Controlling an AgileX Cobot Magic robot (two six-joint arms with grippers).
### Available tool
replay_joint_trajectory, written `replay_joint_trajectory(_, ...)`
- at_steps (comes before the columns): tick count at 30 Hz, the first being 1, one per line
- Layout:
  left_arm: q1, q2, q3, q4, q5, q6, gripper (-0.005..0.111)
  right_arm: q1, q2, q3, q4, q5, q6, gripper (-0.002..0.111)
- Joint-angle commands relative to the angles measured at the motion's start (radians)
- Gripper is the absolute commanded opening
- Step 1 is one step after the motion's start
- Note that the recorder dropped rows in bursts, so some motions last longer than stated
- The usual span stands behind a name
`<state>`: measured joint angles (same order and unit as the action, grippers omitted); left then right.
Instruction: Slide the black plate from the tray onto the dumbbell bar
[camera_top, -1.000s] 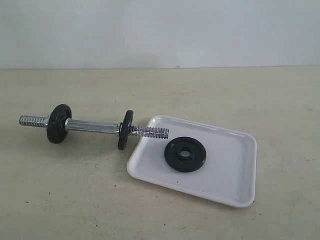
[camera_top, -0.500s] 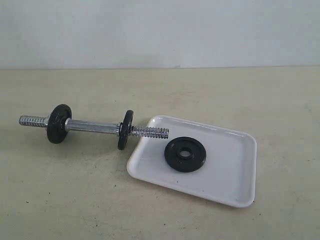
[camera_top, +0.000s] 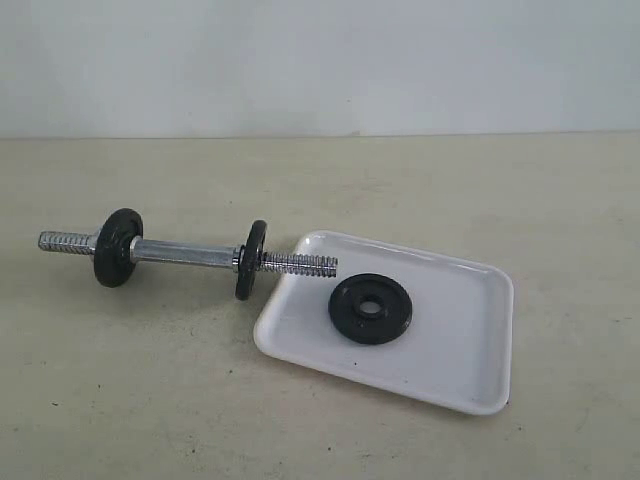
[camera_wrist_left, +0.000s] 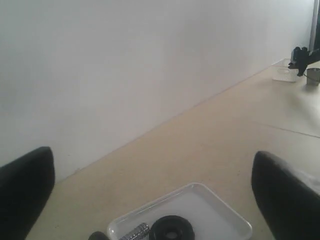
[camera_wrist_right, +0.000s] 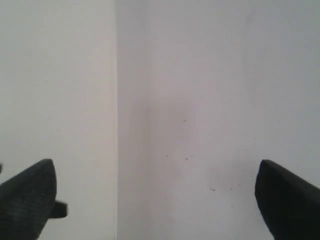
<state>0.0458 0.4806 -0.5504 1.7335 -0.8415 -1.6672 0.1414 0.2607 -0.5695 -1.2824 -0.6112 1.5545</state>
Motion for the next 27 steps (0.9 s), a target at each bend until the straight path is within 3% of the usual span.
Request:
replay_joint_trajectory(1, 0.004, 0.141, -0.079, 0.011, 0.008, 0.106, 0.11, -0.003, 0.004, 0.002, -0.067, -0.122, 0.022, 0.105)
replay_joint_trajectory(4, 0.004, 0.257, -0.127, 0.011, 0.076, 0.206, 0.11, -0.003, 0.004, 0.002, -0.069, -0.129, 0.052, 0.105)
replay_joint_trajectory(10, 0.0, 0.508, -0.236, 0.011, 0.079, 0.382, 0.11, -0.003, 0.004, 0.002, -0.142, -0.129, 0.081, 0.105)
replay_joint_trajectory(14, -0.046, 0.64, -0.289, 0.011, 0.131, 0.473, 0.11, -0.003, 0.004, 0.002, -0.221, -0.129, 0.106, 0.105)
replay_joint_trajectory(17, -0.091, 0.722, -0.323, 0.011, 0.322, 0.385, 0.11, -0.003, 0.006, 0.002, -0.274, -0.125, 0.145, 0.105)
replay_joint_trajectory(22, -0.143, 0.809, -0.361, 0.011, 0.657, 0.063, 0.11, -0.003, 0.006, 0.002, -0.313, -0.126, 0.166, 0.105)
replay_joint_trajectory(25, -0.162, 0.812, -0.37, 0.011, 0.819, 0.051, 0.11, -0.003, 0.006, 0.002, -0.32, -0.119, 0.166, 0.105)
replay_joint_trajectory(27, -0.195, 0.812, -0.37, 0.011, 0.979, 0.15, 0.11, -0.003, 0.006, 0.002, -0.338, -0.114, 0.166, 0.105)
